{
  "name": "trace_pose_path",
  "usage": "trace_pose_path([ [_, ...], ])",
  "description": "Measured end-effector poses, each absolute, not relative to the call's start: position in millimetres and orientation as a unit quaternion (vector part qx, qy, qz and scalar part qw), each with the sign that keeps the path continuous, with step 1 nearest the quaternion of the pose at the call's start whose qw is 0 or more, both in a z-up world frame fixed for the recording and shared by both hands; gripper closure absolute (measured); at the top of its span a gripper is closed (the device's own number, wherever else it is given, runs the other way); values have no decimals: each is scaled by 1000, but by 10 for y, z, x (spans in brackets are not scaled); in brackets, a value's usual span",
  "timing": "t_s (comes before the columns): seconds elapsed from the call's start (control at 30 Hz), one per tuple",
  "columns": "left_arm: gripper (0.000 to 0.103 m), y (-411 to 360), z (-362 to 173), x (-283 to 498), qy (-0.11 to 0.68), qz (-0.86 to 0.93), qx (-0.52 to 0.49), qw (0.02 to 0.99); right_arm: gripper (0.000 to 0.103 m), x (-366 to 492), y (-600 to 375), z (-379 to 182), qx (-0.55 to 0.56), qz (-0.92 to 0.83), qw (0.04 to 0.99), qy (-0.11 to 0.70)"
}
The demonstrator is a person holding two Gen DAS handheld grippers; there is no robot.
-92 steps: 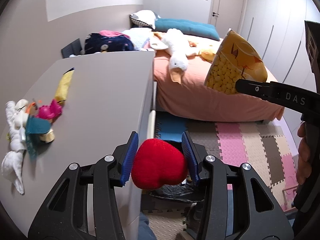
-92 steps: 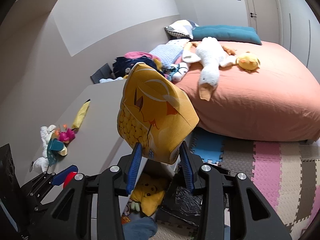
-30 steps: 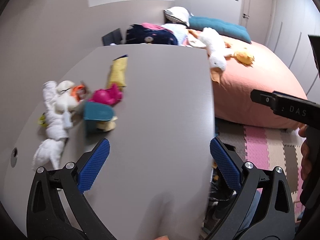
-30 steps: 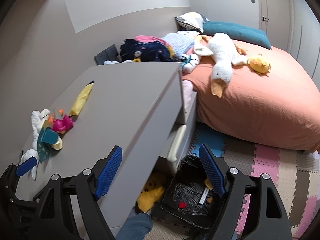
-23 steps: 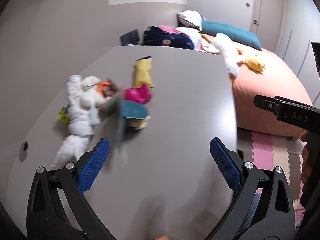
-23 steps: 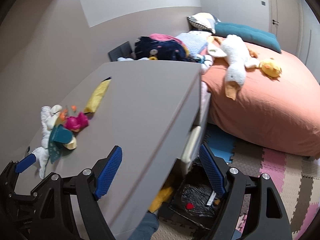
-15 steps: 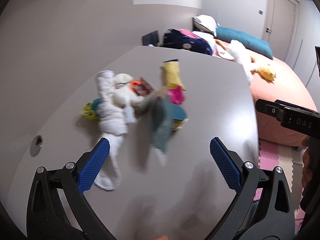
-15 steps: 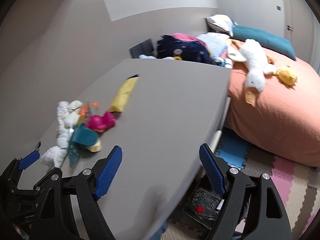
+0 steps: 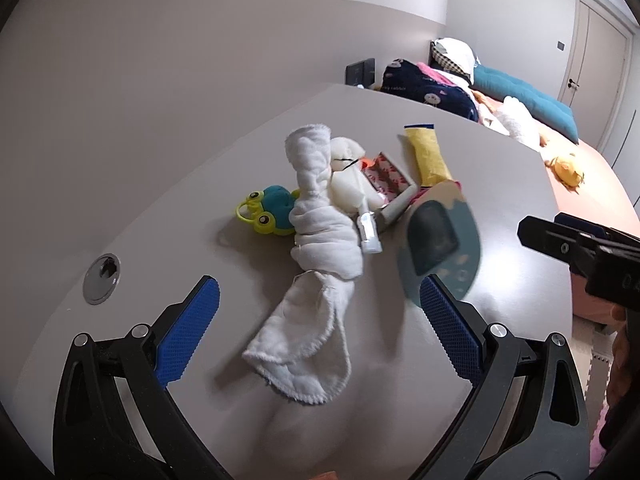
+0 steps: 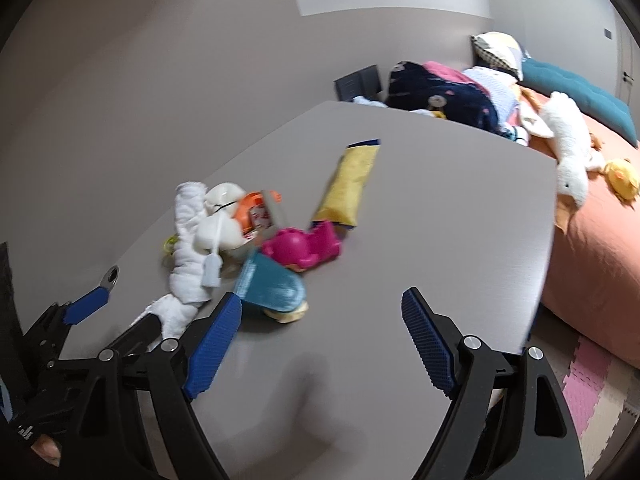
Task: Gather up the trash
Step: 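Move both tools back over the table toward the teal piece and white cloth, then grasp the teal plastic piece with the right tool while the left tool grasps the white cloth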
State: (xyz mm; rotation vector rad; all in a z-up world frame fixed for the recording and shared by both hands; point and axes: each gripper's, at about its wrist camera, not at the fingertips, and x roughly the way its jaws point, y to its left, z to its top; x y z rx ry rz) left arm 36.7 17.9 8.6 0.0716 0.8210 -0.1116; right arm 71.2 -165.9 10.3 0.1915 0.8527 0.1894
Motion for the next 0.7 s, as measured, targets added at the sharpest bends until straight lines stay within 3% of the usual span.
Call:
trace_pose_path([
  [0.6,7,356,-262,775,423,-28,32,905,23,1140,-1181,-361,113,100,883,445],
  [0.7,19,335,-300,793,426,-35,39,903,33,1191,-1208,-464,127,91,877,454],
])
